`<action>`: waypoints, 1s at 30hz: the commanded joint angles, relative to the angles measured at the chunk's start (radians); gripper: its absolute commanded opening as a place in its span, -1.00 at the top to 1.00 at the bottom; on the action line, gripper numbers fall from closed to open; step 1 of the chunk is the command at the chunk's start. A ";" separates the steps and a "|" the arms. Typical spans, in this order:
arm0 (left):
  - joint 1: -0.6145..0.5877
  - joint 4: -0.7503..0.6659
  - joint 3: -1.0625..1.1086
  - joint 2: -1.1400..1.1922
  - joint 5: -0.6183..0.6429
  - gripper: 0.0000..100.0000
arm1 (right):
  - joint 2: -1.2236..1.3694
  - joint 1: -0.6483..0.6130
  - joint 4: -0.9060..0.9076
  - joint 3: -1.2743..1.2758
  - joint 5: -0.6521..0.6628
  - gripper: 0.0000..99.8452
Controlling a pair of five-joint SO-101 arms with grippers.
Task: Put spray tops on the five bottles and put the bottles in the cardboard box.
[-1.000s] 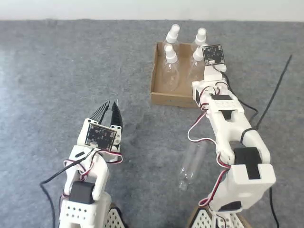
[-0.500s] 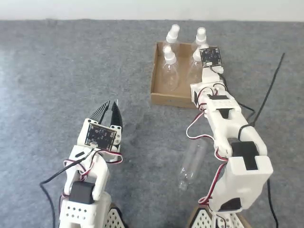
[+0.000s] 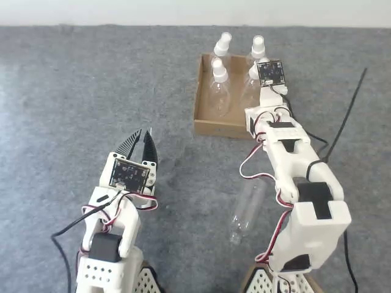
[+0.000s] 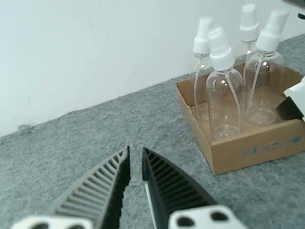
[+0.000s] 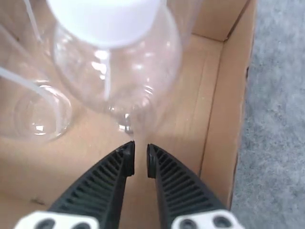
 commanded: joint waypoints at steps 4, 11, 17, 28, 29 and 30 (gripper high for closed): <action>-0.005 0.006 -0.013 -0.017 -0.009 0.92 | -0.116 -0.013 0.042 -0.052 0.015 0.99; -0.005 0.006 -0.013 -0.017 -0.009 0.92 | -0.191 -0.013 0.105 -0.052 0.011 0.99; -0.005 0.006 -0.013 -0.017 -0.009 0.92 | -0.274 -0.015 0.196 -0.052 0.009 0.99; -0.005 0.005 -0.013 -0.017 -0.009 0.92 | -0.496 -0.015 0.466 -0.052 0.009 0.99; -0.005 0.005 -0.013 -0.017 -0.009 0.92 | -0.524 -0.015 0.498 -0.052 0.009 0.99; -0.005 0.005 -0.013 -0.017 -0.009 0.92 | -0.550 -0.015 0.526 -0.052 0.009 0.99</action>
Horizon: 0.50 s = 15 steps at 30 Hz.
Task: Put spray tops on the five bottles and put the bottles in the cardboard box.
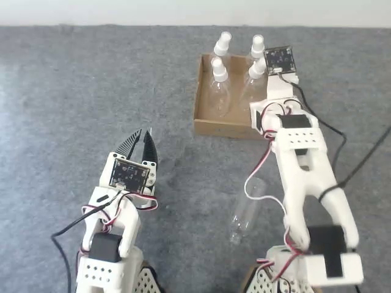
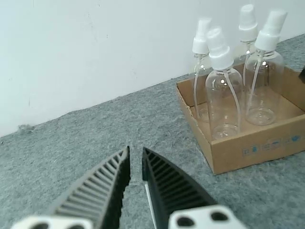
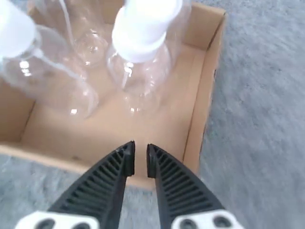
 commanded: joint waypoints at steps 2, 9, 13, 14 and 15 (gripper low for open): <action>-0.005 0.005 -0.013 -0.017 -0.009 0.92 | -0.174 -0.012 0.125 -0.052 0.009 0.99; -0.005 0.006 -0.013 -0.017 -0.009 0.92 | -0.312 -0.012 0.274 -0.052 0.009 0.99; -0.054 0.002 -0.013 -0.018 -0.003 0.92 | -0.389 -0.012 0.363 -0.052 0.009 0.99; -0.055 0.002 -0.013 -0.018 -0.003 0.92 | -0.409 -0.012 0.389 -0.052 0.009 0.99; -0.055 0.002 -0.013 -0.018 -0.003 0.92 | -0.429 -0.012 0.417 -0.052 0.009 0.99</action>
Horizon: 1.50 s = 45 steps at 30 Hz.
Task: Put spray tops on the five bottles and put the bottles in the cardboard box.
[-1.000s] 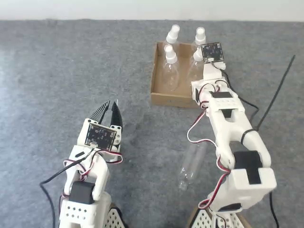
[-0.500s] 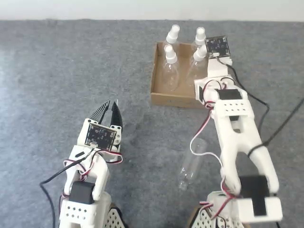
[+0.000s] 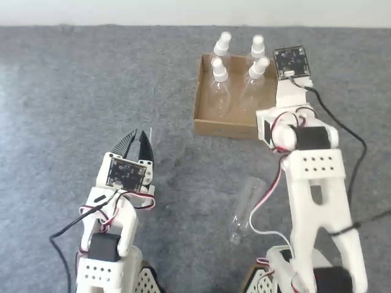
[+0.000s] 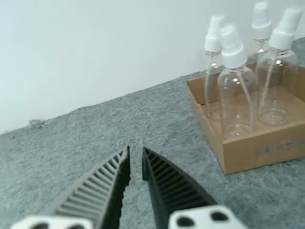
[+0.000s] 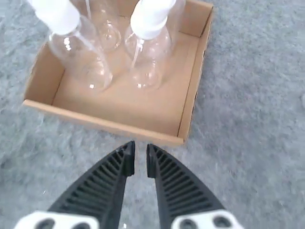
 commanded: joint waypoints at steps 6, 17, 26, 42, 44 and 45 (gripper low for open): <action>-0.018 0.002 -0.013 -0.018 -0.003 0.92 | -0.200 -0.007 0.217 -0.052 0.009 0.99; -0.146 -0.080 -0.015 -0.018 0.089 0.92 | -0.294 -0.007 0.383 -0.052 0.015 0.99; -0.183 -0.104 -0.013 -0.018 0.118 0.92 | -0.337 -0.096 0.387 0.064 0.018 0.99; -0.181 -0.103 -0.013 -0.018 0.114 0.92 | -0.331 -0.323 0.185 0.341 0.144 0.99; -0.181 -0.103 -0.013 -0.018 0.114 0.92 | -0.332 -0.323 0.214 0.341 0.187 0.99; -0.181 -0.103 -0.013 -0.018 0.114 0.92 | -0.332 -0.323 0.223 0.341 0.215 0.99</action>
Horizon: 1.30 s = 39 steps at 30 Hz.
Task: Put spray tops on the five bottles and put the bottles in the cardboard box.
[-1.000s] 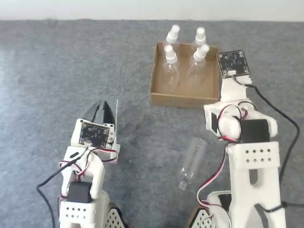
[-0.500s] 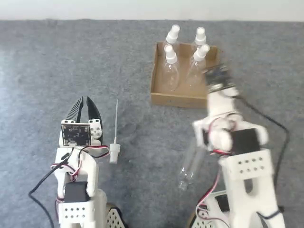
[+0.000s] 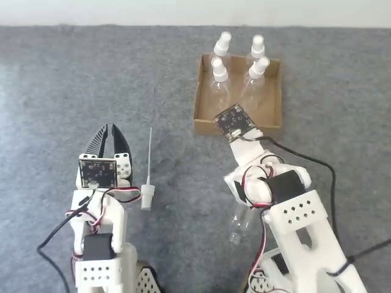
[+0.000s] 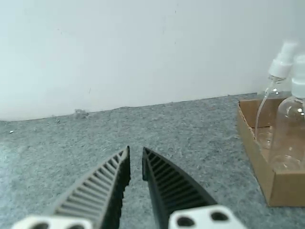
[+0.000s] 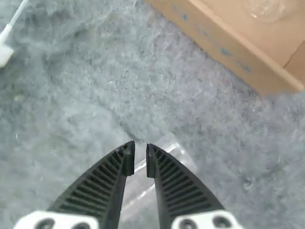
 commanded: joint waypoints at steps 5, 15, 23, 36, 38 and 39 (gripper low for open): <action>-0.003 -0.026 -0.013 -0.018 0.011 0.92 | -0.027 -0.007 0.050 -0.012 0.282 0.99; -0.003 -0.026 -0.013 -0.018 0.011 0.92 | -0.025 0.094 0.159 -0.094 0.557 0.99; -0.003 -0.026 -0.013 -0.018 0.011 0.92 | -0.025 0.091 0.269 -0.100 0.672 0.99; -0.003 -0.026 -0.013 -0.018 0.009 0.92 | -0.025 0.094 0.409 -0.092 0.953 0.32; -0.005 -0.026 -0.013 -0.018 0.009 0.92 | -0.025 0.094 0.429 -0.092 1.013 0.32; -0.006 -0.026 -0.013 -0.018 0.009 0.92 | -0.025 0.094 0.440 -0.092 1.040 0.32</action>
